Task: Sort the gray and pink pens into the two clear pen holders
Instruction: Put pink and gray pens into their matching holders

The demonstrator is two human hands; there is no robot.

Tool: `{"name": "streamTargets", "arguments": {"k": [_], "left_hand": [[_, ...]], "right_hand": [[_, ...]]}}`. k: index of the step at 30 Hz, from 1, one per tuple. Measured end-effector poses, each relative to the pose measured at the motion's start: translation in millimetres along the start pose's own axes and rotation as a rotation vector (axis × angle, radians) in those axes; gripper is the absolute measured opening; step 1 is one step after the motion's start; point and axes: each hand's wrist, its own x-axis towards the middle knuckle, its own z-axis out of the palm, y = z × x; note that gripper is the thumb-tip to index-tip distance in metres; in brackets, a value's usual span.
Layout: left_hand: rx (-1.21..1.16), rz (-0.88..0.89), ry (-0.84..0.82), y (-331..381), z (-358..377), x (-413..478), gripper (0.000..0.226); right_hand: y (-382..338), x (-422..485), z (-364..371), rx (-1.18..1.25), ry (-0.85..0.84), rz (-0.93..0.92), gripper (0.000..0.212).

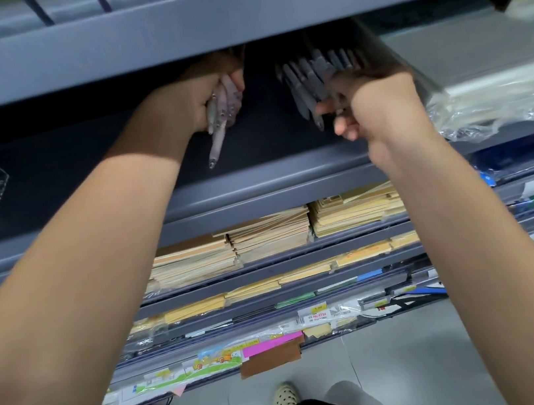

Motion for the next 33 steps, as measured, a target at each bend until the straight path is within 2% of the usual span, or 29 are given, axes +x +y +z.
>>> {"name": "streamTargets", "arguments": {"k": [2,5,8,11,16,20,25,33], "left_hand": [[-0.139,-0.055,-0.107,-0.2,1.0,-11.8,0.026],[-0.325,-0.051,-0.135,-5.6,11.8,-37.3,0.018],[-0.415,-0.028,-0.154,-15.3,28.2,-73.1,0.011],[-0.545,-0.009,-0.164,-26.9,44.0,-114.9,0.010],[-0.603,0.108,0.051,-75.3,68.2,-178.0,0.031],[-0.676,0.136,0.259,-125.2,70.1,-218.6,0.030],[-0.771,0.166,0.472,-172.9,59.1,-270.3,0.026],[-0.800,0.203,0.767,-222.1,9.5,-358.6,0.021]], "right_hand": [[-4.9,-11.1,-6.9,0.155,-0.123,0.065,0.012],[-4.8,-25.6,-25.3,0.182,-0.270,0.092,0.020],[2.3,-42.5,-42.5,0.200,-0.329,0.095,0.021],[11.4,-65.7,-58.3,0.230,-0.374,0.071,0.013],[31.2,-112.7,-69.6,0.296,-0.543,0.107,0.017],[58.1,-137.7,-57.3,0.231,-0.674,0.136,0.023],[81.4,-168.3,-17.1,0.121,-0.822,0.176,0.041],[78.6,-227.5,75.5,0.008,-1.158,0.157,0.019]]}}
